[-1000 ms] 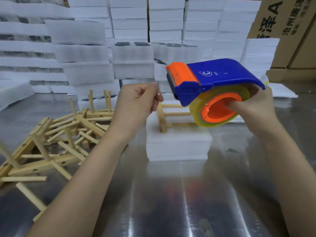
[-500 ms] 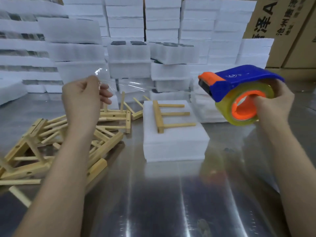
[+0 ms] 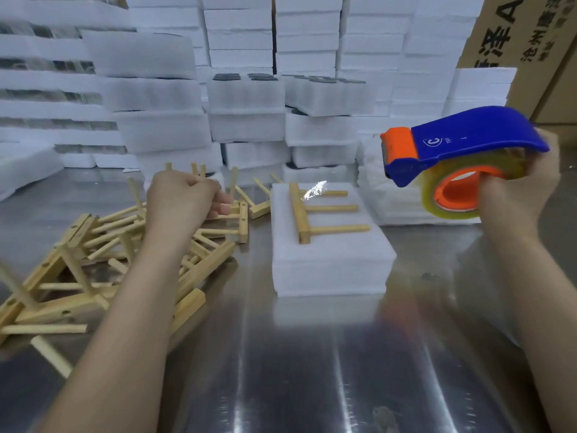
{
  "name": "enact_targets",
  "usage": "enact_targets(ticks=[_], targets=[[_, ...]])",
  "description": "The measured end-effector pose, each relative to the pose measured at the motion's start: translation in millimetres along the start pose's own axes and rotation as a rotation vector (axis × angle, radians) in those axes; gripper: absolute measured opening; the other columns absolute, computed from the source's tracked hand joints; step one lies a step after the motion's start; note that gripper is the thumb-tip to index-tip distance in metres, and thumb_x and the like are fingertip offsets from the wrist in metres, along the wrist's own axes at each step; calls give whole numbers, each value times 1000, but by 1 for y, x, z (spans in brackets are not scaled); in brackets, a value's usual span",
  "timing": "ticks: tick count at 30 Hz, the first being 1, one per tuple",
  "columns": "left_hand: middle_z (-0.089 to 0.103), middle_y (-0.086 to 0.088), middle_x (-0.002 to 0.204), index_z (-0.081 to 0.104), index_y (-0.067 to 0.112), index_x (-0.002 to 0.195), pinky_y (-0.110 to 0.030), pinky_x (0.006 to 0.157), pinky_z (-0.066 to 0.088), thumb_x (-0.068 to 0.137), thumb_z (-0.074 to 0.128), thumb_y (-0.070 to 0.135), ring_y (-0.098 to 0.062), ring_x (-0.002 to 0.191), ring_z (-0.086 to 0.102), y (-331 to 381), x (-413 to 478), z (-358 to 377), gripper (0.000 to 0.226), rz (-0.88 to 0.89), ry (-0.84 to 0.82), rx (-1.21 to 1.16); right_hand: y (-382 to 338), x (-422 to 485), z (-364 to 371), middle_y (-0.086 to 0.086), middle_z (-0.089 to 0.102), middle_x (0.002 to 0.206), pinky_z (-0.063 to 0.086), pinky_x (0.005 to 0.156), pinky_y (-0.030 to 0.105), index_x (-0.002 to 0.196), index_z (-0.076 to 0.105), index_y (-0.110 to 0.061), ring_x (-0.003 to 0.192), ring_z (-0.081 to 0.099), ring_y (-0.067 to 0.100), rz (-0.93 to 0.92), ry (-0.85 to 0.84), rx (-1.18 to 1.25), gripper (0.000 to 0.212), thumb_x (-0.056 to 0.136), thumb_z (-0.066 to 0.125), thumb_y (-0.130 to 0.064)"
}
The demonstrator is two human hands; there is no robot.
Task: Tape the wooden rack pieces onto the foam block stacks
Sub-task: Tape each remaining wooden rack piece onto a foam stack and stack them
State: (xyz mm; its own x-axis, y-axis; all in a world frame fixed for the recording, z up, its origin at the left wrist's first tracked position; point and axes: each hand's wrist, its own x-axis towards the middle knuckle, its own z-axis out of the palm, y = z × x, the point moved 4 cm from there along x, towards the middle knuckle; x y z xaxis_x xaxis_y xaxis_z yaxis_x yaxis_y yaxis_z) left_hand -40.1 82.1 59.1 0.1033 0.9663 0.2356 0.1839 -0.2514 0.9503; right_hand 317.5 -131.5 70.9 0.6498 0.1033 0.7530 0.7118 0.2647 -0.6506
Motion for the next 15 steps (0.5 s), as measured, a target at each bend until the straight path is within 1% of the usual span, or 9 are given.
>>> enact_targets(ticks=[4,5,7,8,11,13,15], targets=[[70,-4,59,69,6,68,-16,44,48,90,52,4,-9,47,64,-4,-7,11,28,38,-9,159,7,-3,-4,-8,63,116,53,85,21,111,51,-43,109,61,7,3,-13,-21,63,67,68,-1],[70,-5,60,69,6,68,-17,46,50,89,51,3,-10,49,65,-5,-9,13,29,55,-11,200,8,-4,-5,-8,63,115,53,85,22,109,51,-45,109,61,7,2,-17,-24,65,66,66,0],[70,-9,62,68,5,65,-24,57,56,88,49,0,-17,57,68,-8,-11,18,30,47,-31,250,10,-5,-5,-7,62,113,53,86,25,105,51,-49,107,61,7,4,-25,-36,67,64,62,4],[71,-11,63,67,6,63,-26,61,56,87,48,-2,-20,61,69,-10,-11,20,31,27,-44,265,10,-5,-6,-7,62,112,54,87,26,104,51,-51,107,61,6,9,-28,-43,69,64,61,4],[71,-12,62,68,7,60,-27,66,53,80,48,-6,-22,68,69,-18,-13,28,31,3,-93,381,11,-5,-6,-7,62,114,54,88,27,103,51,-56,108,61,7,3,-39,-52,72,65,64,3],[70,-13,61,71,5,60,-32,74,55,75,49,-6,-24,71,69,-22,-15,35,29,15,-137,474,13,-5,-7,-7,63,115,54,89,30,105,52,-54,109,61,8,1,-40,-42,70,66,67,2],[70,-13,62,72,1,66,-36,78,56,78,51,-4,-26,70,70,-28,-15,43,26,8,-170,538,14,-5,-8,-5,63,117,55,89,34,109,52,-50,110,61,9,-6,-38,-38,66,67,71,-2]])
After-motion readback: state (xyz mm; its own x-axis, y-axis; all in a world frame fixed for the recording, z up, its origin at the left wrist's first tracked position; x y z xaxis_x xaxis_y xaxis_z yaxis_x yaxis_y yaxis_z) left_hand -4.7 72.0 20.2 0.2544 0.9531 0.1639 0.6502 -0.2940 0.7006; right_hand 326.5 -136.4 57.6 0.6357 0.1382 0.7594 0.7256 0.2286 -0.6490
